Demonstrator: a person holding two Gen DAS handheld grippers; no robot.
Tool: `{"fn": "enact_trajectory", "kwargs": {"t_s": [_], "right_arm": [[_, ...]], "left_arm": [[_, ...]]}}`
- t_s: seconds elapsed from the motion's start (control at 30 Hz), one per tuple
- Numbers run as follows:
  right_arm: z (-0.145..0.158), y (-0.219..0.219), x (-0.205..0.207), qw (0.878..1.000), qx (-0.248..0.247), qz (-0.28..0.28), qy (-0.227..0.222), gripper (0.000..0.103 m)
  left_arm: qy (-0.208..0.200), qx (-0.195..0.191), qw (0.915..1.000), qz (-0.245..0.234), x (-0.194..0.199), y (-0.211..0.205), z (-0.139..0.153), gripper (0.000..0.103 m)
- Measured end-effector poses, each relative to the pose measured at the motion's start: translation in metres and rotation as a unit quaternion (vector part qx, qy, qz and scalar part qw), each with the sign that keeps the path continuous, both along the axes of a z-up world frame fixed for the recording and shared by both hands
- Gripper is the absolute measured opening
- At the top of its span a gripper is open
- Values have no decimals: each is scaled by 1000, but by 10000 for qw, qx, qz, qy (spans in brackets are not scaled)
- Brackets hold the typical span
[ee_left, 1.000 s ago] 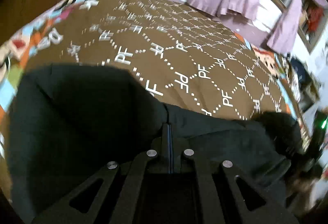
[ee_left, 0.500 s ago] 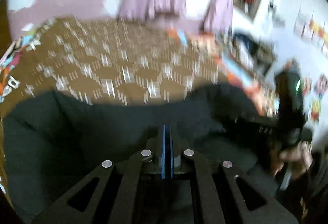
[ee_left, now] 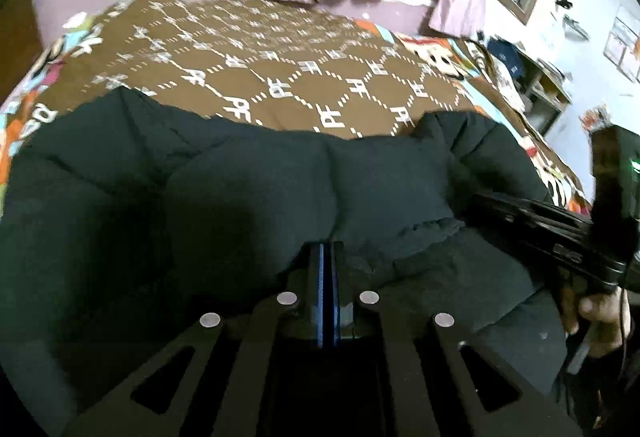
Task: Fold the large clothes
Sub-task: 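Lay the hem onto the collar and open both grippers, then lower both open grippers onto the folded black jacket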
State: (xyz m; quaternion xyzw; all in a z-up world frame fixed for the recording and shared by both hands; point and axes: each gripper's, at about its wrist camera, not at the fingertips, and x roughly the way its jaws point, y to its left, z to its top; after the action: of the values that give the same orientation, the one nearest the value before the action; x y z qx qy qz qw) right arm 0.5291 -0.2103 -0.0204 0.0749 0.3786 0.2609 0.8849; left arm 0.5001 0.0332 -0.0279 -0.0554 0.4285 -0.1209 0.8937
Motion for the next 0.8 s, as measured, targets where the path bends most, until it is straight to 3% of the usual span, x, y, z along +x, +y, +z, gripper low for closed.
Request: {"fn": "enact_trajectory", "kwargs": {"t_s": [0.03, 0.13, 0.17, 0.2, 0.23, 0.3, 0.43, 0.63, 0.8], "right_arm": [[3, -3, -3, 10000, 27, -47, -38, 35], [11, -10, -15, 9998, 45, -129, -150, 35], [14, -12, -20, 9997, 36, -156, -187, 35], [16, -14, -25, 9996, 54, -170, -228, 41], [20, -15, -29, 9995, 74, -177, -255, 55], [29, -19, -41, 9990, 154, -231, -360, 73], [47, -22, -66, 9975, 261, -257, -608, 82], [69, -24, -103, 9951, 398, -295, -861, 99], [86, -23, -138, 9949, 328, -93, -944, 103]], "left_arm": [[-72, 25, 10000, 47, -4, -2, 5, 15], [-386, -148, 9989, 204, -21, -2, 21, 60], [-504, -191, 9982, 280, -26, -1, 27, 66], [-588, -202, 9975, 341, -31, -2, 32, 66], [-661, -224, 9967, 413, -36, -1, 38, 67], [-732, -294, 9955, 531, -43, 1, 49, 69], [-932, -264, 9924, 757, -60, 4, 68, 94], [-1403, -21, 9866, 829, -96, -3, 88, 101], [-1410, 111, 9874, 712, -122, -11, 98, 101]]}}
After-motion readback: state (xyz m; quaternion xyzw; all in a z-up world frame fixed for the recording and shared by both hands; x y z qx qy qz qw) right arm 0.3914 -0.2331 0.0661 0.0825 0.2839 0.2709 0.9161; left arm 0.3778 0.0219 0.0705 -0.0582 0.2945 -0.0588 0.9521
